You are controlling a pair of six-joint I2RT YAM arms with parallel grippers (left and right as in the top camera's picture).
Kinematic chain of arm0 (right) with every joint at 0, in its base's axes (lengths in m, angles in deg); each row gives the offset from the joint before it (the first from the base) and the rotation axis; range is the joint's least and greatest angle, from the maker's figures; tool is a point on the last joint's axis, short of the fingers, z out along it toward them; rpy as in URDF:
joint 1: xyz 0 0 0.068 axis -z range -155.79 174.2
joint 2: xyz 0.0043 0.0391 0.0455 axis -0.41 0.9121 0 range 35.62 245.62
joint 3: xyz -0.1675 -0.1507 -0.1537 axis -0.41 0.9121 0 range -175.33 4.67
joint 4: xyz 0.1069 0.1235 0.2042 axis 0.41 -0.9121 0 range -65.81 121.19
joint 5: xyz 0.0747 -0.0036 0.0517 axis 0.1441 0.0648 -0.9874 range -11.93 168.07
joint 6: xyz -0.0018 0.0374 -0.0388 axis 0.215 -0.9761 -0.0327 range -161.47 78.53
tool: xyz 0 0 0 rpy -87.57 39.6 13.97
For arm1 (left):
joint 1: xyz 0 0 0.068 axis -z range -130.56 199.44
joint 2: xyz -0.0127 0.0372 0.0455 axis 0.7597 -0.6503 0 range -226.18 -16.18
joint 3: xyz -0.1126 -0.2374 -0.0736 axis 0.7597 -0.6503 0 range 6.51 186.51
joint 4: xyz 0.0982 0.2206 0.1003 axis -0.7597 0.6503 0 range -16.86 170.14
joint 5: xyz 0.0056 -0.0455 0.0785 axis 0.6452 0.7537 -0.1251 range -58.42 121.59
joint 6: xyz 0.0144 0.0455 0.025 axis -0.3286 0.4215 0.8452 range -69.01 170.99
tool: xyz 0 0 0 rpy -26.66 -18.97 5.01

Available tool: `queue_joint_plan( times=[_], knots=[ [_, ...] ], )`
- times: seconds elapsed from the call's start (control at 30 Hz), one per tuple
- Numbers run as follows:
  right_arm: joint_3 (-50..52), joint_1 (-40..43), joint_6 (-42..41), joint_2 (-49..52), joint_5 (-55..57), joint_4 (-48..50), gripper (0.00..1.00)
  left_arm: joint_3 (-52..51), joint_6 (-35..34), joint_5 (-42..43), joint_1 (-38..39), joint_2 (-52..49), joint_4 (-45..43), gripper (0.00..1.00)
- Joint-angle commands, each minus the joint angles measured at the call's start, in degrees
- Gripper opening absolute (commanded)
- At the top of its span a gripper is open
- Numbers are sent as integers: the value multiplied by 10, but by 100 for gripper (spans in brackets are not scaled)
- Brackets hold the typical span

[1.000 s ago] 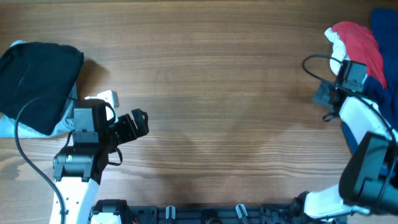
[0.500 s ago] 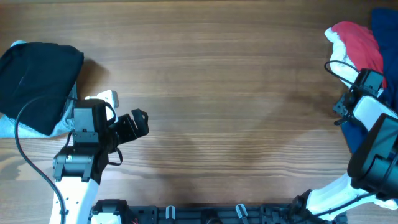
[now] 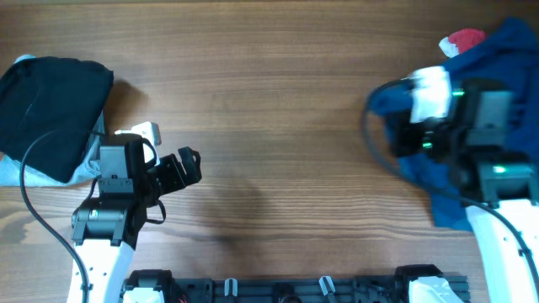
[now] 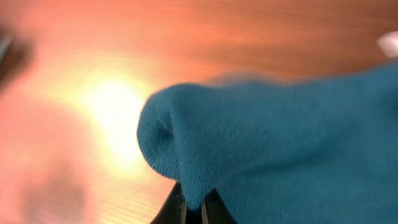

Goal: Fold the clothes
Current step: 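Reach the right gripper into the right pile and grasp the blue shirt, then drag the blue shirt leftward onto the table center with the right gripper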

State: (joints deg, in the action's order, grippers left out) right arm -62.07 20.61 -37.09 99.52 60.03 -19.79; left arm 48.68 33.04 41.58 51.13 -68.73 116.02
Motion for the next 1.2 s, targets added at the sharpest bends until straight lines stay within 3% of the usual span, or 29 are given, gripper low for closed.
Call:
queue_joint_plan(
  times=[0.0, 0.13, 0.3, 0.33, 0.37, 0.4, 0.5, 0.6, 0.77, 0.93, 1.17],
  knots=[
    [10, -135, -16, 53, -38, 12, 4, 9, -6, 9, -5, 0, -2, 100],
    [10, -227, -49, 171, -17, 110, 4, 9, -6, 10, -5, 0, -2, 100],
    [10, -280, -171, 297, -17, 440, 4, 9, -6, 10, -5, 0, -2, 100],
    [10, -282, -180, 301, -16, 473, 11, 9, -6, 10, -5, 0, -2, 100],
    [10, -280, -182, 300, -11, 487, 32, 9, -6, 10, -5, 0, -2, 100],
    [9, -275, -179, 294, -3, 484, 34, 9, -6, 9, -5, 0, -2, 100],
    [9, -239, -180, 255, 62, 416, 57, 9, -6, 9, -5, 0, -2, 100],
    [9, -176, -181, 191, 143, 322, 73, 9, -6, 31, -5, 0, -26, 100],
    [9, -40, -179, 72, 212, 163, 100, 9, -33, 63, 34, -51, -126, 100],
    [9, 28, -179, 21, 213, 73, 99, 9, -73, 63, 146, -212, -260, 100],
    [9, 33, -179, 18, 212, 37, 100, 9, -138, 75, 282, -455, -516, 96]
  ],
)
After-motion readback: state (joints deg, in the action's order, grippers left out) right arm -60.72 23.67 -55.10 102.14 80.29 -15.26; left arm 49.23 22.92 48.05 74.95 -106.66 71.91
